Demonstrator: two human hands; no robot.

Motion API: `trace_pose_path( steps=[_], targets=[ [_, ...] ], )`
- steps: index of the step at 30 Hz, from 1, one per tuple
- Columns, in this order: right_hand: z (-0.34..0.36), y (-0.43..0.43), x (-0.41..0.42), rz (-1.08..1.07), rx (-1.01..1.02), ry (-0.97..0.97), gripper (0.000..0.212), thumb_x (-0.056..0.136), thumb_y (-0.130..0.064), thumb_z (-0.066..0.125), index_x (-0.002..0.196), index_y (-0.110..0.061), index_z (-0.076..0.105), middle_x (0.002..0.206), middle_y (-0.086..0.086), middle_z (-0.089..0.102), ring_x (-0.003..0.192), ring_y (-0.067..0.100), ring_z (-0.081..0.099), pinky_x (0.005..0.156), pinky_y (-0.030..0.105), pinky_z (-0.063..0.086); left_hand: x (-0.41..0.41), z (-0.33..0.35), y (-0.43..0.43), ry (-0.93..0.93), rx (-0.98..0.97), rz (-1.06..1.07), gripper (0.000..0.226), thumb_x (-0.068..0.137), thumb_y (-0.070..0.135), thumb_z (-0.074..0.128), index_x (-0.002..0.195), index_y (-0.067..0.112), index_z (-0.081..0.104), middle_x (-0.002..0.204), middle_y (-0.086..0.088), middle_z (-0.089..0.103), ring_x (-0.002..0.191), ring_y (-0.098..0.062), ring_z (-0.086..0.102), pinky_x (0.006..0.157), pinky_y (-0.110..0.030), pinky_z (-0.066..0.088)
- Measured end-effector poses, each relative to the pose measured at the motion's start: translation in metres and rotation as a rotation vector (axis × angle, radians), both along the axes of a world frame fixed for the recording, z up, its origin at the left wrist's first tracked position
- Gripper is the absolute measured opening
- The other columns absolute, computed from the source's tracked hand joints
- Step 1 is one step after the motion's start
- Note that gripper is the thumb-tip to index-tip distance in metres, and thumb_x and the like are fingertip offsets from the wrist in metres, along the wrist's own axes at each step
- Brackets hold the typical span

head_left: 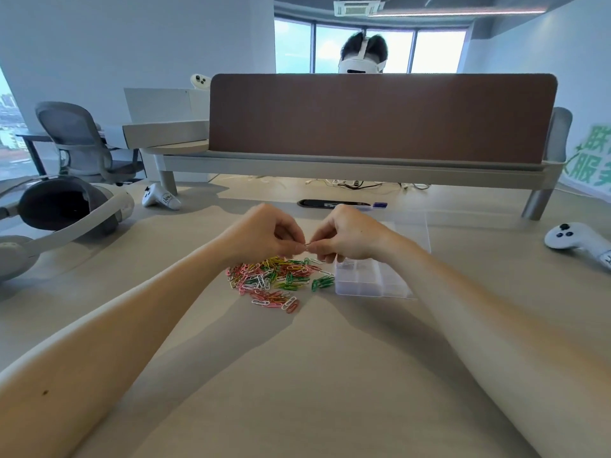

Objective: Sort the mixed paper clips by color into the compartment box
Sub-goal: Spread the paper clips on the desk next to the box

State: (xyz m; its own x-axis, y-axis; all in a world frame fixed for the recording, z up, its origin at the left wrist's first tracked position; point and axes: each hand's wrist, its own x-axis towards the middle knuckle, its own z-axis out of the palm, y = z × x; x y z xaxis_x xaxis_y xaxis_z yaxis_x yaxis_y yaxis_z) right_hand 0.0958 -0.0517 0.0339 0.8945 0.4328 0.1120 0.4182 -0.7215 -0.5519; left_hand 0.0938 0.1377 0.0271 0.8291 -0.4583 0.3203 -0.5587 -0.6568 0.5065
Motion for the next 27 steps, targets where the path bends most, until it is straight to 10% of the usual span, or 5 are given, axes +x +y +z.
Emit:
trace_pose_path(
  steps=[6, 13, 27],
  targets=[
    [0.002, -0.047, 0.007, -0.164, -0.174, -0.053, 0.018, 0.089, -0.02, 0.067, 0.072, -0.018, 0.072, 0.064, -0.004, 0.067, 0.058, 0.005, 0.061, 0.058, 0.018, 0.045, 0.021, 0.009, -0.031, -0.051, 0.104, -0.028, 0.009, 0.084, 0.018, 0.071, 0.093, 0.019, 0.072, 0.084, 0.01, 0.067, 0.074, -0.003, 0.063, 0.07, -0.012, 0.052],
    [-0.009, -0.061, 0.014, -0.251, -0.261, -0.105, 0.015, 0.084, -0.019, 0.073, 0.096, -0.01, 0.075, 0.082, -0.002, 0.068, 0.074, 0.01, 0.062, 0.066, 0.022, 0.048, 0.034, 0.01, -0.033, -0.014, 0.303, -0.059, 0.008, 0.083, 0.022, 0.072, 0.091, 0.019, 0.073, 0.082, 0.009, 0.068, 0.074, -0.003, 0.064, 0.074, -0.017, 0.054],
    [-0.015, 0.015, -0.01, 0.108, -0.245, -0.005, 0.012, 0.08, -0.029, 0.078, 0.09, -0.022, 0.077, 0.084, -0.01, 0.069, 0.078, 0.004, 0.062, 0.071, 0.022, 0.052, 0.006, 0.007, 0.016, 0.292, 0.604, -0.133, 0.018, 0.071, 0.044, 0.079, 0.084, 0.031, 0.075, 0.077, 0.021, 0.071, 0.069, 0.006, 0.061, 0.061, -0.006, 0.04]
  ],
)
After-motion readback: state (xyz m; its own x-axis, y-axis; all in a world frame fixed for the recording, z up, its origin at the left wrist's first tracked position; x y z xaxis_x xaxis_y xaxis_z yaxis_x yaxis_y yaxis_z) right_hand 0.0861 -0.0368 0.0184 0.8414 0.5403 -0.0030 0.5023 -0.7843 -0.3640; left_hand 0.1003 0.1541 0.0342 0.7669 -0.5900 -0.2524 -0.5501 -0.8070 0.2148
